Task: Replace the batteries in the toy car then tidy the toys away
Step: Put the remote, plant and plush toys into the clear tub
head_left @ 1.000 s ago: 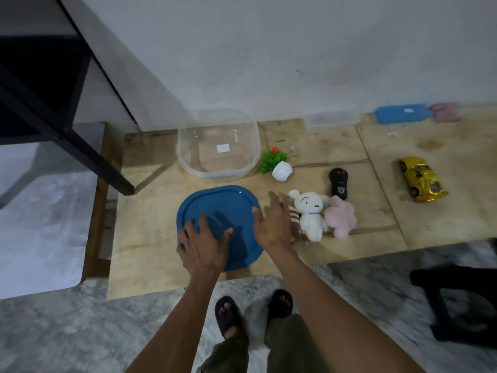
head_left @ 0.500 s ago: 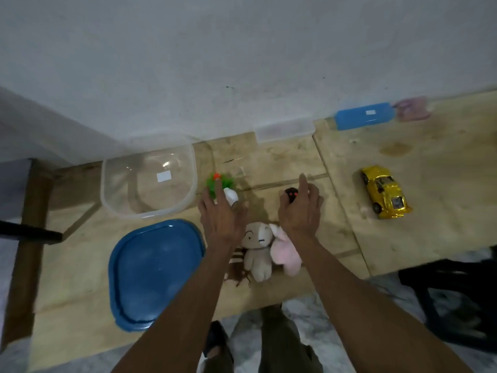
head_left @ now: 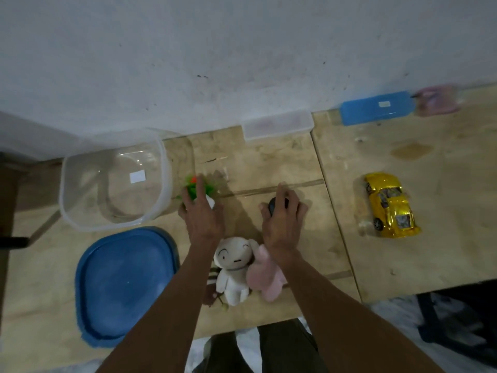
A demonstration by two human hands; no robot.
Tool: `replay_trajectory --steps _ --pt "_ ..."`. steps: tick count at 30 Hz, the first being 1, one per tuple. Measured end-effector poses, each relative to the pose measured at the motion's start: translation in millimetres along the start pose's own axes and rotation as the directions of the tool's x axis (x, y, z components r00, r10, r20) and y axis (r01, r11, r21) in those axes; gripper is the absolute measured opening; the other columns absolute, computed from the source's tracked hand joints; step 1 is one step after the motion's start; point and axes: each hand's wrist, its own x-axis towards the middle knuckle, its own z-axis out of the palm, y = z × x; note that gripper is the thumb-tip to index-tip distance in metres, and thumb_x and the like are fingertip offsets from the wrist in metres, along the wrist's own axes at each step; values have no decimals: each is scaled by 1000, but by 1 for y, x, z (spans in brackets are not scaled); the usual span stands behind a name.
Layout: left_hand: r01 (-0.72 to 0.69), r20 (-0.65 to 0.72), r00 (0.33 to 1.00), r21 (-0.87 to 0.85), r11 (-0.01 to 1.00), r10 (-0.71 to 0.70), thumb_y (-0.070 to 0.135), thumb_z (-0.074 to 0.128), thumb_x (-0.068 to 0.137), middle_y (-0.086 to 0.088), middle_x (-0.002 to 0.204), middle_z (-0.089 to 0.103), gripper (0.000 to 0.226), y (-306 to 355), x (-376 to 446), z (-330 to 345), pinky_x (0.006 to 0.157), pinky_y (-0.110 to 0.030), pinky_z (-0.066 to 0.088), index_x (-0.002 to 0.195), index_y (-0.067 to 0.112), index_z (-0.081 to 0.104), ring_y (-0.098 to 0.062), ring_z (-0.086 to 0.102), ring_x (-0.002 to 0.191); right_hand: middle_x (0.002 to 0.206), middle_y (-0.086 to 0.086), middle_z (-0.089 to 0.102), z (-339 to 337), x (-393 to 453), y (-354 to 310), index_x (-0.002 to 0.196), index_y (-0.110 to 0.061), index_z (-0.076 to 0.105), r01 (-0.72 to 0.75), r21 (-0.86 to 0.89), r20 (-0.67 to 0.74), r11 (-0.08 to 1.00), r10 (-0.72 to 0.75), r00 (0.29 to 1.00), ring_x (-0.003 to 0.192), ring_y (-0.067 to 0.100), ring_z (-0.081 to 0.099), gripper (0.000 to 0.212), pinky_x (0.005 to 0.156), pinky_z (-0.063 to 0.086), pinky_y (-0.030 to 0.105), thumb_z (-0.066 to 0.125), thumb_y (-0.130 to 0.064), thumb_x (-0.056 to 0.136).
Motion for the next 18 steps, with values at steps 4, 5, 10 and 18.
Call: replay_trajectory --steps 4,5,10,18 --pt "-35 -32 999 -28 999 34 9 62 94 -20 158 28 74 0 0 -2 115 -51 19 157 19 26 -36 26 146 140 17 46 -1 4 -2 143 -10 46 28 82 23 996 -30 999 116 35 31 59 101 37 49 64 -35 93" --pt "-54 -40 998 -31 998 53 8 61 94 -21 158 30 73 0 -1 -2 115 -51 19 158 18 26 -36 27 146 140 17 46 -2 6 -5 144 -9 45 19 109 25 994 -22 999 117 36 32 60 101 37 49 64 -34 93" --pt "-98 -129 989 -171 980 76 12 61 96 -20 154 36 70 20 -11 -21 116 -54 24 158 20 28 -39 31 142 138 18 47 -27 20 -44 145 -8 45 84 266 -61 960 -70 996 116 42 38 61 97 39 51 67 -30 93" --pt "-277 -453 884 -303 912 118 23 63 99 -11 143 48 68 16 -10 -115 107 -39 40 158 22 28 -30 44 130 147 13 39 -64 16 -170 151 -14 37 247 449 -73 859 -240 968 130 35 30 63 103 20 26 60 -36 96"
